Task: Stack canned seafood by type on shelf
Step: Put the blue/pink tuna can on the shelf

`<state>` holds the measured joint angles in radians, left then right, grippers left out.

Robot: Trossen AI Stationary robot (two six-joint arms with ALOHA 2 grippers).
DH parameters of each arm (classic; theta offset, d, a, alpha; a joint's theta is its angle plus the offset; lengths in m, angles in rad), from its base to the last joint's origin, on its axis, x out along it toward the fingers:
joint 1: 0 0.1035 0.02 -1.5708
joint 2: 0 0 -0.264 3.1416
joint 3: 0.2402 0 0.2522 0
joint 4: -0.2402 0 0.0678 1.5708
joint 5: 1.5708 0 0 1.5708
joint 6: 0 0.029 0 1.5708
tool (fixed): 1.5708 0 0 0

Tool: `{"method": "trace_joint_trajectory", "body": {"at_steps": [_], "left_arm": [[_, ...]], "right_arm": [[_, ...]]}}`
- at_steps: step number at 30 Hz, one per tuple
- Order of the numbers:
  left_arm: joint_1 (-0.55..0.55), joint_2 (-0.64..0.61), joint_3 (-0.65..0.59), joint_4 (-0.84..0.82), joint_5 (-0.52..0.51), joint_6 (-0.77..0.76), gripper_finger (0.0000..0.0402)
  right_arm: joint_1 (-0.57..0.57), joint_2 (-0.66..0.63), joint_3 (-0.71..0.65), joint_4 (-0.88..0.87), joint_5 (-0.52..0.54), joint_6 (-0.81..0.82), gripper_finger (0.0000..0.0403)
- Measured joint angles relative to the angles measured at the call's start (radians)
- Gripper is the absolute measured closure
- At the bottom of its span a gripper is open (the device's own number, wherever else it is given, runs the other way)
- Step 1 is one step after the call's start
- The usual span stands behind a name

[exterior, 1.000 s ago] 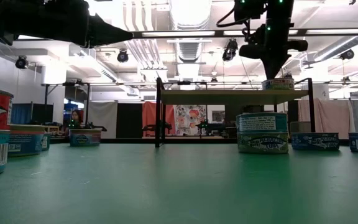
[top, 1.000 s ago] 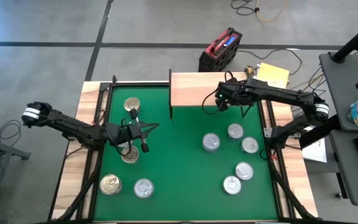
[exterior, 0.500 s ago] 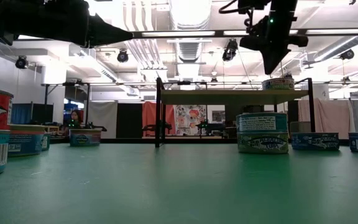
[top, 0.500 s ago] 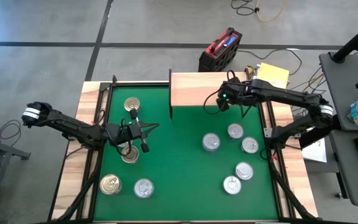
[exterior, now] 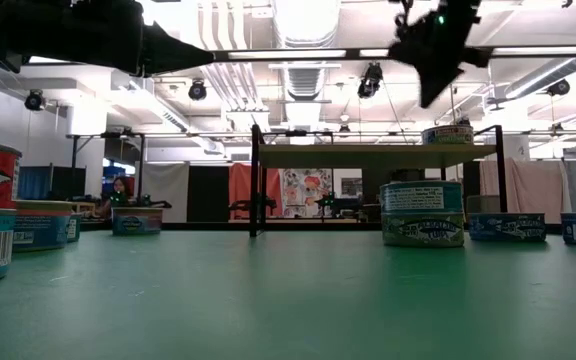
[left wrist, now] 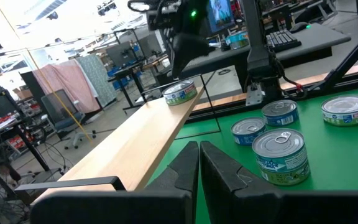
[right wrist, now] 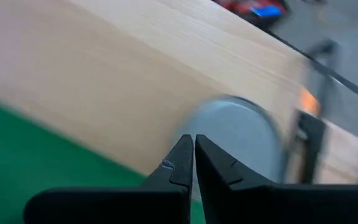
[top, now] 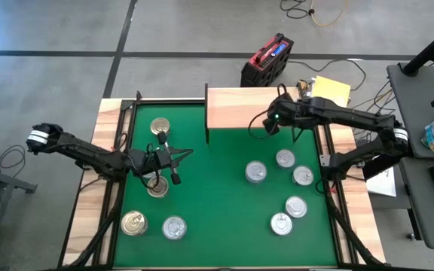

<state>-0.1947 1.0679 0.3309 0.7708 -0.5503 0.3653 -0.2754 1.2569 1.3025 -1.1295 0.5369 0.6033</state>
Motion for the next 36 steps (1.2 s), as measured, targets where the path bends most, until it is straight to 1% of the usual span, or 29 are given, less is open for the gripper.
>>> {"method": "trace_joint_trajectory", "body": {"at_steps": [3, 6, 10, 12, 16, 18, 20, 22, 24, 26, 29, 31, 32, 33, 36], "left_arm": [[0.000, 0.000, 0.000, 0.009, 0.000, 0.000, 0.0402], [0.000, 0.000, 0.000, 0.023, 0.000, 0.000, 0.0402], [0.000, 0.000, 0.000, 0.047, 0.003, -0.008, 0.0402], [0.000, 0.000, 0.000, 0.057, 0.014, -0.018, 0.0402], [0.000, 0.000, 0.000, 0.071, 0.070, -0.046, 0.0402], [0.000, 0.000, 0.000, 0.071, 0.099, -0.060, 0.0402], [-0.001, 0.000, 0.000, 0.066, 0.102, -0.087, 0.0402], [-0.001, 0.000, 0.000, 0.052, 0.100, -0.141, 0.0402], [-0.003, 0.000, 0.000, 0.048, 0.099, -0.211, 0.0402], [-0.014, 0.000, 0.000, 0.050, 0.098, -0.281, 0.0402], [-0.033, -0.001, 0.000, 0.055, 0.098, -0.338, 0.0402], [-0.040, -0.003, 0.000, 0.080, 0.098, -0.388, 0.0402], [-0.046, -0.003, 0.000, 0.102, 0.098, -0.410, 0.0402], [-0.053, -0.003, 0.000, 0.124, 0.097, -0.428, 0.0402], [-0.092, 0.001, 0.018, 0.138, 0.097, -0.462, 0.0402]], "right_arm": [[0.090, -0.004, 0.000, 0.078, -0.013, -0.035, 0.0394], [0.202, -0.001, 0.000, 0.149, -0.005, -0.033, 0.0394], [0.379, 0.023, -0.015, 0.244, 0.053, -0.028, 0.0394], [0.456, 0.034, -0.034, 0.285, 0.060, -0.028, 0.0394], [0.586, 0.047, -0.109, 0.416, 0.055, -0.086, 0.0394], [0.632, 0.049, -0.166, 0.499, 0.022, -0.134, 0.0394], [0.665, 0.047, -0.227, 0.609, 0.004, -0.174, 0.0394], [0.690, 0.040, -0.292, 0.705, 0.001, -0.214, 0.0394], [0.707, 0.038, -0.347, 0.770, -0.015, -0.265, 0.0394], [0.713, 0.036, -0.390, 0.810, -0.004, -0.340, 0.0394], [0.670, 0.007, -0.400, 0.869, 0.118, -0.518, 0.0394], [0.616, -0.031, -0.383, 0.921, 0.138, -0.657, 0.0394], [0.591, -0.051, -0.372, 0.941, 0.119, -0.705, 0.0394], [0.568, -0.071, -0.363, 0.955, 0.074, -0.740, 0.0394], [0.523, -0.137, -0.349, 0.965, -0.131, -0.757, 0.0394]]}}
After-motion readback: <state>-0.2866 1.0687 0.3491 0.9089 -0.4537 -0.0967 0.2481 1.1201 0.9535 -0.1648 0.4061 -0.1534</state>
